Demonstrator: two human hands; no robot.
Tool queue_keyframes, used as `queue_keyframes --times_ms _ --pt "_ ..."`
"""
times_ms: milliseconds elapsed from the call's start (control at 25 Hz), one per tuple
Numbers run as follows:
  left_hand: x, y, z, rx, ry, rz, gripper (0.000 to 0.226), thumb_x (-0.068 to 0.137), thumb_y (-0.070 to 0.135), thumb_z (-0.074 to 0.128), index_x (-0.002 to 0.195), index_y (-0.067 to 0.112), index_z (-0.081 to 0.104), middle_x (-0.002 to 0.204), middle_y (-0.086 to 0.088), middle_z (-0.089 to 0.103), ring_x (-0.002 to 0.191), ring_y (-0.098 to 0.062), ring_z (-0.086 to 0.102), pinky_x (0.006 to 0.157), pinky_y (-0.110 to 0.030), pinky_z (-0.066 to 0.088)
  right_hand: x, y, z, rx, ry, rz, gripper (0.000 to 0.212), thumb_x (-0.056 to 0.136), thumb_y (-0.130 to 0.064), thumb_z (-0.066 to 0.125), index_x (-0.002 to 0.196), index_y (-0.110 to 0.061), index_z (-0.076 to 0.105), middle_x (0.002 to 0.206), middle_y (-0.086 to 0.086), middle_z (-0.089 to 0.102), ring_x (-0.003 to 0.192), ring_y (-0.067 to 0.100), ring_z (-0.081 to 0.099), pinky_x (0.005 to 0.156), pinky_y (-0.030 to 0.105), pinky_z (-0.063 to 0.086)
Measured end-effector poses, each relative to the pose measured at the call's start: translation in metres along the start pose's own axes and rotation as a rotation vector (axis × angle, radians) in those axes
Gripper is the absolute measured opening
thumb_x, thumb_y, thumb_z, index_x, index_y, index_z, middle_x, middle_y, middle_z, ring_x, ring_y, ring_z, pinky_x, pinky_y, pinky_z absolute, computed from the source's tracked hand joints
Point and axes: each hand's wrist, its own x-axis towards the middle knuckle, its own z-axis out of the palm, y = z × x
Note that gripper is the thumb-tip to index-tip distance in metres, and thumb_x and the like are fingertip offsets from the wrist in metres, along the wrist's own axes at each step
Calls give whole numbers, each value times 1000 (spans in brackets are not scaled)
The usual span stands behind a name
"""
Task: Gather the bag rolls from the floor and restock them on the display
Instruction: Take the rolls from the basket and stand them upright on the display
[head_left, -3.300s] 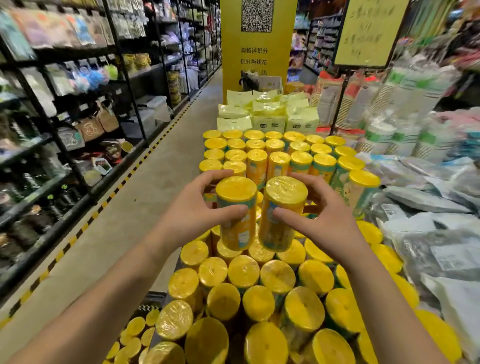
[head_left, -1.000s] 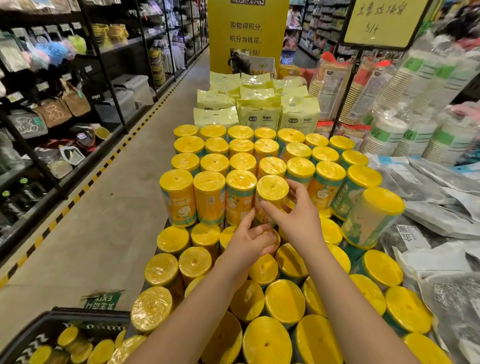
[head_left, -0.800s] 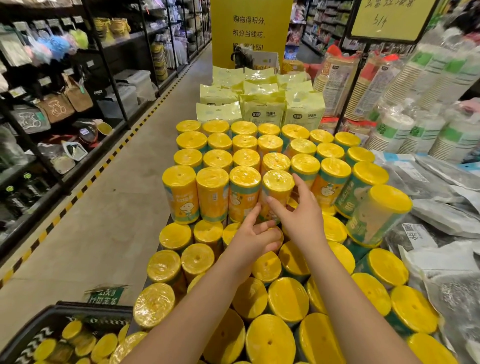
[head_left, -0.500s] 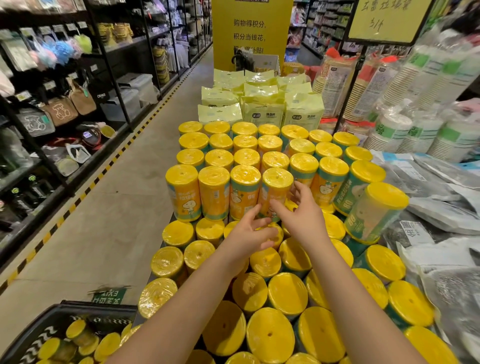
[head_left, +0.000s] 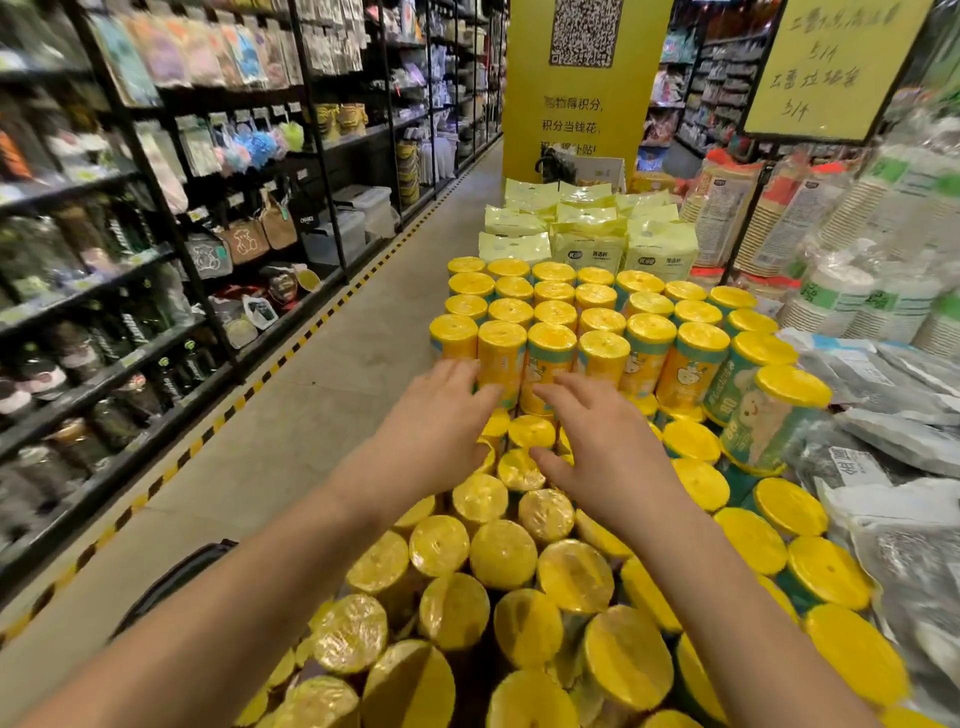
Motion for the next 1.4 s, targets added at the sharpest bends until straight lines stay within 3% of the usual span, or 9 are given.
queue_keyframes --times_ms 160,360,680,1040,1240,1400 --pt "-65 -27 1 46 -27 -124 59 92 40 61 145 20 42 150 -11 36 138 -33 34 108 -43 36 1 -54 14 54 -59 -124 69 87 -45 70 148 -26 45 155 4 41 144 27 36 113 44 38" --pt "-131 -80 6 58 -141 -295 65 94 41 60 151 22 35 161 -13 21 147 -32 21 119 -45 28 8 -124 39 172 -114 -236 68 86 -48 69 146 -24 47 149 4 47 138 27 43 111 44 40" --pt "-241 -233 61 -67 -203 -467 66 93 44 64 151 30 34 162 -6 23 149 -26 19 120 -46 26 50 -285 110 195 -281 -389 67 91 -53 63 149 -33 37 148 -5 46 134 20 45 107 40 43" --pt "-328 -476 174 -242 -399 -432 65 92 44 61 150 27 37 158 -8 29 143 -31 29 112 -44 37 125 -480 279 24 -533 -209 62 92 -48 60 148 -29 42 143 1 50 126 27 51 98 38 46" --pt "-326 -526 230 -300 -512 -370 63 92 45 61 147 23 40 153 -9 34 137 -31 35 106 -44 42 124 -502 350 21 -628 -120 57 88 -46 66 140 -27 51 133 1 56 115 29 60 85 38 50" --pt "-326 -537 306 -383 -561 -426 62 92 46 61 146 23 41 151 -7 35 135 -29 37 104 -42 44 123 -490 430 97 -639 -60 55 87 -42 69 138 -24 55 131 2 59 117 27 59 92 40 52"
